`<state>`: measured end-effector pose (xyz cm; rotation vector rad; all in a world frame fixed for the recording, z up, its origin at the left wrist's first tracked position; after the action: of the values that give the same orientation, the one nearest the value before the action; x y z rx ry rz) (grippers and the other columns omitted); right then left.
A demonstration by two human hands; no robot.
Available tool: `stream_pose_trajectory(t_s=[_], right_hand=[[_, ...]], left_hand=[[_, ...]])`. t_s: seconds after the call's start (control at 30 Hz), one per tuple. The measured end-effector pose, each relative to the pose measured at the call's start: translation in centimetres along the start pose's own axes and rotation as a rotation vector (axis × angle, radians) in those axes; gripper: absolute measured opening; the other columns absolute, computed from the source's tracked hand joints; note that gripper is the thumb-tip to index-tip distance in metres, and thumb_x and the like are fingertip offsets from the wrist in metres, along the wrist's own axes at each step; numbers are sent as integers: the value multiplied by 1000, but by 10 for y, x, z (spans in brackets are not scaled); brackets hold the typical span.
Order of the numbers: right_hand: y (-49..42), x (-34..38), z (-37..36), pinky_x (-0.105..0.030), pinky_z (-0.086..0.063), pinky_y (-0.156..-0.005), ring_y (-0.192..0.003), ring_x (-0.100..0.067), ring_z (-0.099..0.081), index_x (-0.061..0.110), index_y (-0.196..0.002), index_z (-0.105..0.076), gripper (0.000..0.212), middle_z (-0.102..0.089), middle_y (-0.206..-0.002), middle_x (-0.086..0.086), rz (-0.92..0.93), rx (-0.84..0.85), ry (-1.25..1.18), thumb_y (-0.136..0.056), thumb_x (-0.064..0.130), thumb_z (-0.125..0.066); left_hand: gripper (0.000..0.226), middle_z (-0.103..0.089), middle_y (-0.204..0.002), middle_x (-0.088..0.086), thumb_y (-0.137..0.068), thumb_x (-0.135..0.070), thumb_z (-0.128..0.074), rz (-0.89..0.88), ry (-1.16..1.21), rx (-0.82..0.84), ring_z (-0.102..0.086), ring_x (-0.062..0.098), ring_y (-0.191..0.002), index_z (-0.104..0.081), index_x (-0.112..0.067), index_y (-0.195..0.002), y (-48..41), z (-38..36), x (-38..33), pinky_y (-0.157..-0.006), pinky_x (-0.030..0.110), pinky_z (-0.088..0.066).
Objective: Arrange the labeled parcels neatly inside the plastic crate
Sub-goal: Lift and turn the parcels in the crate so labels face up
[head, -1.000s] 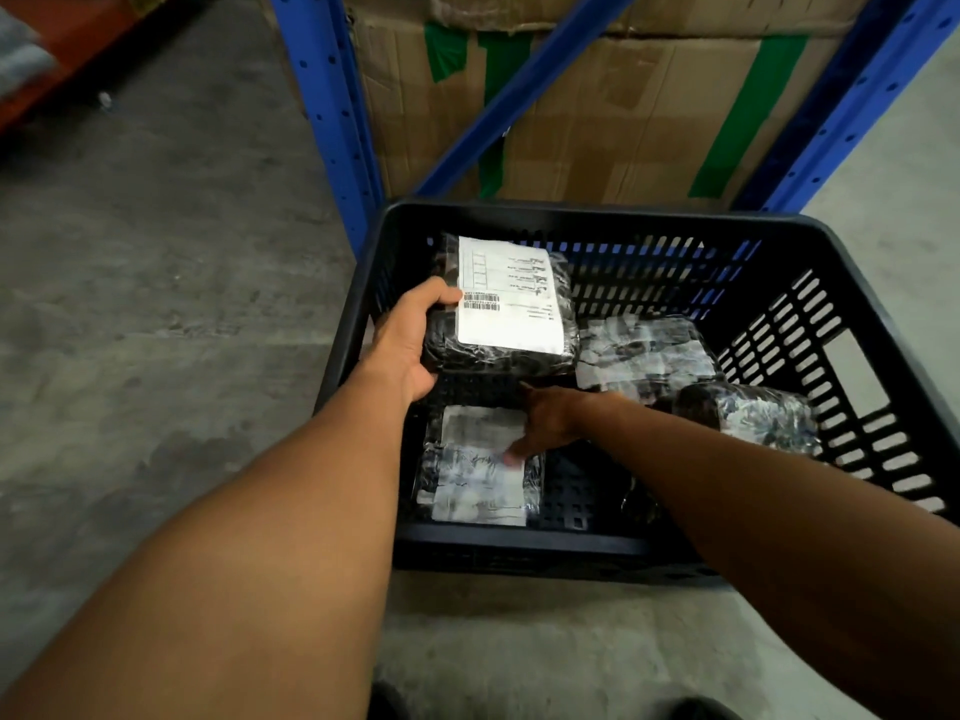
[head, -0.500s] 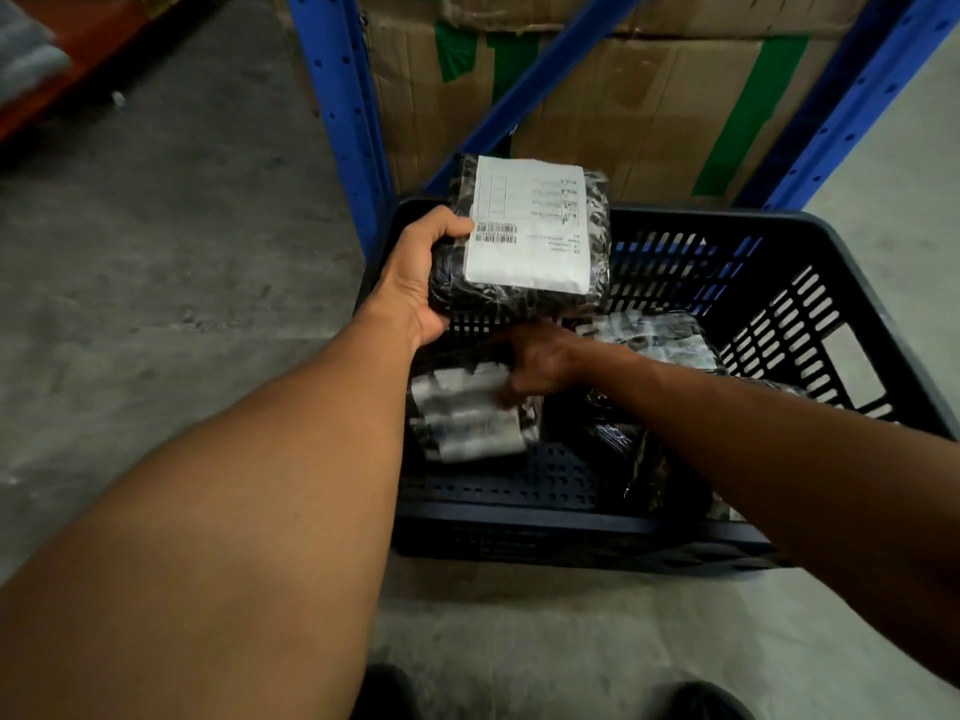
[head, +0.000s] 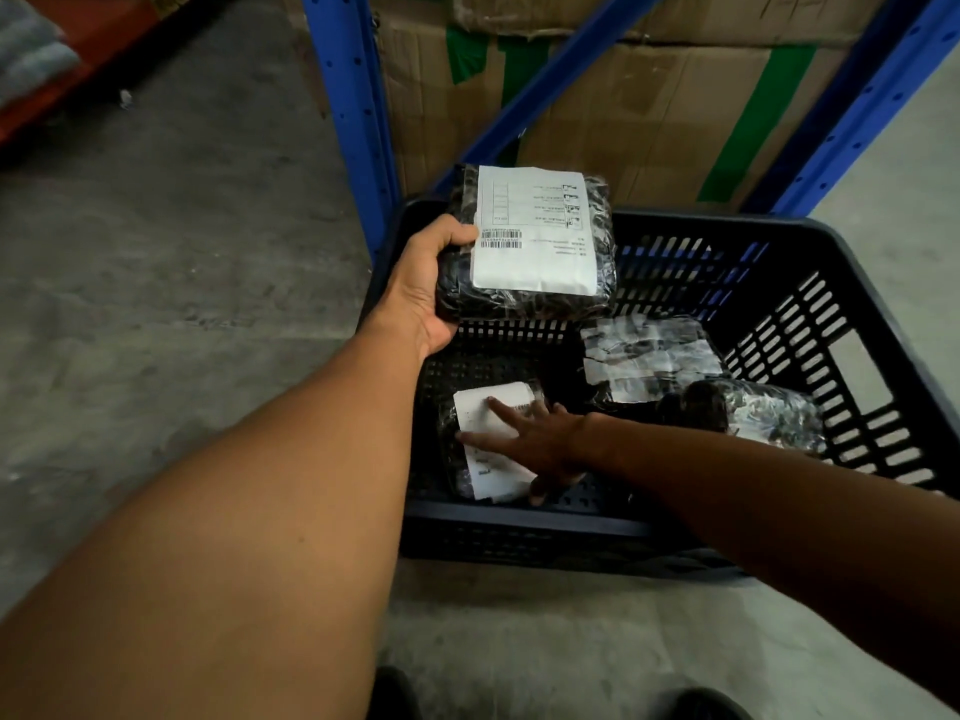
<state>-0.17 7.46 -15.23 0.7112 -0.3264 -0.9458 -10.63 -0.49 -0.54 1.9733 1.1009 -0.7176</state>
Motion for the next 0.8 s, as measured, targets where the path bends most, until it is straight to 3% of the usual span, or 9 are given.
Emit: stream_pose_trajectory(t_s=[0.13,0.27,0.37,0.5,0.6,0.67,0.73,0.8], right_hand=[[-15,1,-10,-72,-31,-104,-140,-63,-3,62,-140,21,102,32,-159,-11,-44,29,6,-84,56,-64],[-30,-5,6,-70,-25,-108,-143,-59,-10,38,-152,19,90,16,-155,-38,-131,-63,-34,-92,59,-46],[-35,-6,20,-67,-29,-107,-140,-54,-28,29,-155,13,90,11,-158,-33,-144,-92,-55,-93,57,-46],[-32,-10,17,-61,-29,-112,-142,-50,-26,32,-155,12,90,11,-162,-25,-120,-46,-45,-94,49,-51],[-13,-23,28,-45,-27,-118,-147,-38,-23,28,-157,2,83,0,-165,-14,-129,-59,-355,-97,31,-55],[3,-48,39,-37,-35,-113,-141,-34,-38,14,-156,-20,69,-28,-159,-17,-250,-179,-676,-96,14,-54],[21,-79,39,-38,-44,-105,-127,-36,-54,3,-142,-48,49,-53,-141,-22,-409,-268,-849,-93,9,-54],[36,-100,33,-45,-48,-102,-117,-40,-60,-3,-124,-62,35,-63,-126,-26,-464,-307,-1061,-92,9,-56]], left_hand=[[32,-65,-129,22,-90,-18,-49,22,5,-4,-61,37,-112,-71,-4,-109,-1,6,5,-107,54,-42],[35,-62,-132,24,-90,-18,-48,40,17,-1,-60,38,-113,-69,-2,-114,-1,6,10,-107,54,-42],[37,-61,-134,23,-90,-19,-48,55,2,0,-59,38,-113,-68,-3,-117,-1,9,10,-105,53,-42],[43,-61,-134,24,-86,-19,-52,61,-27,-15,-57,41,-119,-66,-1,-123,-1,13,10,-108,56,-41],[41,-62,-133,23,-89,-19,-49,53,-29,-21,-59,39,-115,-65,-1,-123,0,10,9,-102,51,-44],[39,-65,-127,22,-91,-19,-47,26,-10,-15,-62,37,-108,-66,-1,-120,2,9,4,-98,47,-48],[37,-67,-123,21,-92,-18,-45,9,-4,-5,-63,36,-104,-67,-2,-117,4,6,0,-95,44,-50],[37,-68,-122,20,-91,-18,-46,-2,-18,-5,-64,35,-104,-67,-2,-117,5,2,-2,-95,46,-51]])
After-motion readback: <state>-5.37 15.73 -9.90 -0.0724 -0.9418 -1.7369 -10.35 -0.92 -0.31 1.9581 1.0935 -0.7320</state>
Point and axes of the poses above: each hand's wrist, its own y-axis away from the middle knuckle, its own z-axis out of the back of the hand, x = y × z, the point moved 9 cm from there along -y, towards the middle knuckle
